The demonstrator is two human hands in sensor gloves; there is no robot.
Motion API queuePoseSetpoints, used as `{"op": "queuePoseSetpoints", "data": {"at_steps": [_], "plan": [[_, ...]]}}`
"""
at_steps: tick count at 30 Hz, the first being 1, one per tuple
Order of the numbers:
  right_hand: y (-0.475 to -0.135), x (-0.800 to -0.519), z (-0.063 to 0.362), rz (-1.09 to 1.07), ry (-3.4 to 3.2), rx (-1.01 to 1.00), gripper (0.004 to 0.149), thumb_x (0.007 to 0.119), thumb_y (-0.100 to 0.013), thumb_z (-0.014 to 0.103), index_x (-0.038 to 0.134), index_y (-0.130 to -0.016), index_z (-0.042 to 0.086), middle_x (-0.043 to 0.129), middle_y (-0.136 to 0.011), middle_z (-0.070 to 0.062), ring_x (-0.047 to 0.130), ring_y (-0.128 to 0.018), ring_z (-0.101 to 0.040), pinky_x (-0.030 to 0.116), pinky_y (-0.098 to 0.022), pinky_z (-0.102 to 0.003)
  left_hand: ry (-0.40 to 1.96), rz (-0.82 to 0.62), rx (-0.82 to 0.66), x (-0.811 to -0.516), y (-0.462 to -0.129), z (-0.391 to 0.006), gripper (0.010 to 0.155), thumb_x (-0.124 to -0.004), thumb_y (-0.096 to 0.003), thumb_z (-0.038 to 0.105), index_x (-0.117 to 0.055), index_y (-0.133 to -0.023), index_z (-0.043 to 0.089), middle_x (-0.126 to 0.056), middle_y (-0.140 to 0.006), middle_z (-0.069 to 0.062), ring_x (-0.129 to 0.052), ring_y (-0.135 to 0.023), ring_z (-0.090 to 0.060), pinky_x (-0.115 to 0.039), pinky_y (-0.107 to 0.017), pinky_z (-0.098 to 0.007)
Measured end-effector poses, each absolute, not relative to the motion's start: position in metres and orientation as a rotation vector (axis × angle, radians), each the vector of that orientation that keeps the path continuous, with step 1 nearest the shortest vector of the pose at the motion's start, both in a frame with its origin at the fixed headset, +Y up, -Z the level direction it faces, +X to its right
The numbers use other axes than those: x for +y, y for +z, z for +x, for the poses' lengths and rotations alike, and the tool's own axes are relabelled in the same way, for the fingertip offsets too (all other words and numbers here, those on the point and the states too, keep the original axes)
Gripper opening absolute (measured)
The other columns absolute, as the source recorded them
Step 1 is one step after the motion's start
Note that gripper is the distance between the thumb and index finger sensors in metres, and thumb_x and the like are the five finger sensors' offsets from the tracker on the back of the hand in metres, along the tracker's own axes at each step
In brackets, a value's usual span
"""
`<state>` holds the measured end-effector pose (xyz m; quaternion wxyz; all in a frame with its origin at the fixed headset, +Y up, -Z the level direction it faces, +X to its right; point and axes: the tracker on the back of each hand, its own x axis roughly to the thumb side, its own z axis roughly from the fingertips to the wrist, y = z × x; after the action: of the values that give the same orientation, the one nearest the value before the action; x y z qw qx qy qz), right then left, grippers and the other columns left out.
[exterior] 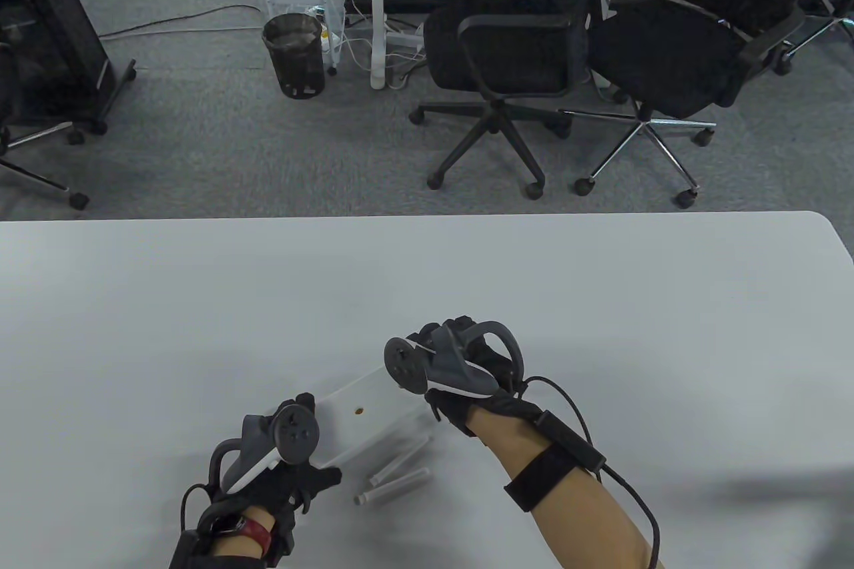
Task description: Fit Hanoi Tower parts together into a complete Hanoi Tower
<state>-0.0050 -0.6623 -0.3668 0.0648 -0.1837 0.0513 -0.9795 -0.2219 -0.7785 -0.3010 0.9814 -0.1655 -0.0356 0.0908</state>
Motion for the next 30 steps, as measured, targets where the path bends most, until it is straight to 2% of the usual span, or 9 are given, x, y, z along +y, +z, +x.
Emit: {"op": "queuePoseSetpoints", "data": {"at_steps": [9,15,21,22,27,30], "plan": [[-0.371,-0.677,-0.012,-0.575,-2.966,0.164,0.041,0.088,-0.035,0.026,0.082,-0.074,0.014,0.094,-0.066,-0.013,0.097,-0.051,-0.034,0.071,-0.062,-0.057,0.179,-0.338,-0.072,-0.779,-0.301,-0.222,0.114,-0.088,-0.036,0.061,-0.013,-0.11,0.016,-0.027,-0.114,-0.02,-0.048,-0.101,-0.047,-0.05,-0.073,-0.06],[-0.371,-0.674,-0.015,-0.599,-2.988,0.16,0.043,0.087,-0.035,0.026,0.083,-0.075,0.012,0.096,-0.064,-0.013,0.099,-0.049,-0.033,0.072,-0.061,-0.056,0.18,-0.338,-0.072,-0.779,-0.302,-0.222,0.114,-0.088,-0.0361,0.06,-0.013,-0.11,0.016,-0.027,-0.114,-0.02,-0.048,-0.101,-0.047,-0.05,-0.074,-0.06],[-0.38,-0.674,-0.015,-0.544,-3.141,0.118,0.044,0.087,-0.033,0.03,0.087,-0.07,0.007,0.101,-0.053,-0.013,0.104,-0.038,-0.03,0.077,-0.058,-0.053,0.178,-0.338,-0.071,-0.779,-0.302,-0.222,0.114,-0.088,-0.0362,0.061,-0.012,-0.11,0.016,-0.027,-0.114,-0.02,-0.048,-0.101,-0.047,-0.05,-0.074,-0.06],[-0.382,-0.677,-0.015,-0.533,-3.184,0.061,0.044,0.087,-0.033,0.031,0.088,-0.069,0.006,0.102,-0.051,-0.013,0.104,-0.037,-0.03,0.077,-0.057,-0.054,0.178,-0.338,-0.071,-0.78,-0.302,-0.222,0.114,-0.088,-0.0361,0.061,-0.012,-0.11,0.016,-0.027,-0.114,-0.02,-0.048,-0.101,-0.047,-0.05,-0.074,-0.06],[-0.38,-0.682,-0.02,-0.506,-3.204,0.144,0.045,0.084,-0.033,0.033,0.087,-0.069,0.007,0.1,-0.052,-0.013,0.102,-0.038,-0.031,0.076,-0.057,-0.055,0.177,-0.338,-0.071,-0.78,-0.302,-0.222,0.114,-0.088,-0.0362,0.061,-0.012,-0.11,0.016,-0.027,-0.114,-0.02,-0.048,-0.101,-0.047,-0.05,-0.074,-0.06],[-0.377,-0.688,-0.022,-0.52,-3.211,0.118,0.052,0.08,-0.034,0.037,0.083,-0.075,0.006,0.098,-0.058,-0.014,0.101,-0.044,-0.033,0.073,-0.058,-0.056,0.177,-0.338,-0.071,-0.78,-0.302,-0.222,0.114,-0.088,-0.0362,0.061,-0.012,-0.11,0.016,-0.027,-0.114,-0.02,-0.048,-0.101,-0.047,-0.05,-0.074,-0.06]]}}
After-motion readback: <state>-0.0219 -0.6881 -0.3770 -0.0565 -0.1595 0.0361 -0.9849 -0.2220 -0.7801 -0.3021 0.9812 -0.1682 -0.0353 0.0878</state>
